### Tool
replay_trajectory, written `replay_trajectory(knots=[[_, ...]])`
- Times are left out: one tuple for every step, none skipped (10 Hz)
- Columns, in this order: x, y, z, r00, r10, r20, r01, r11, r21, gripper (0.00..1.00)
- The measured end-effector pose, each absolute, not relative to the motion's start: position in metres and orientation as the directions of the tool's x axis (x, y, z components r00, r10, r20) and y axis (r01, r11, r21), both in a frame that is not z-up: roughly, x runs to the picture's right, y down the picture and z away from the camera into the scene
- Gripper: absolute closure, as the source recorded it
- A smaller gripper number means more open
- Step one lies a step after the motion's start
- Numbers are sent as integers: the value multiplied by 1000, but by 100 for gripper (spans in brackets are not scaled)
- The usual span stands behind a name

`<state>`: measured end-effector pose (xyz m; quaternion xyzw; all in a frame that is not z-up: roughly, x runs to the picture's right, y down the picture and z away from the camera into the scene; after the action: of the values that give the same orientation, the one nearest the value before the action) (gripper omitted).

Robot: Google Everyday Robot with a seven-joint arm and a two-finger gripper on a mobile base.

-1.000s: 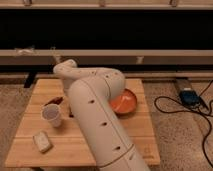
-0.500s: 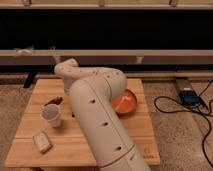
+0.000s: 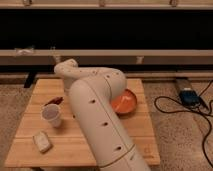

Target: Place the eraser in the ceramic cup

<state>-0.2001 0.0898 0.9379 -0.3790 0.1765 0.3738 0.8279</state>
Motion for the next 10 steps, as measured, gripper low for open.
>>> replay_trajectory(knots=[[-202,85,931,668,499,-552,-744,441,-502,100],[-195,74,920,680,519,-518,-733,463,-498,100],[-190,63,910,684,538,-493,-729,472,-496,100],[-191,49,892,694,554,-459,-717,485,-500,100],[-193,32,872,706,572,-417,-704,500,-505,100],[-189,16,854,716,586,-380,-692,519,-502,100],[-186,0,835,723,600,-342,-680,533,-503,100],[-187,-17,815,735,611,-294,-662,553,-506,100],[-191,-32,793,748,617,-243,-640,574,-511,100],[-194,-45,773,759,622,-192,-617,594,-516,100]])
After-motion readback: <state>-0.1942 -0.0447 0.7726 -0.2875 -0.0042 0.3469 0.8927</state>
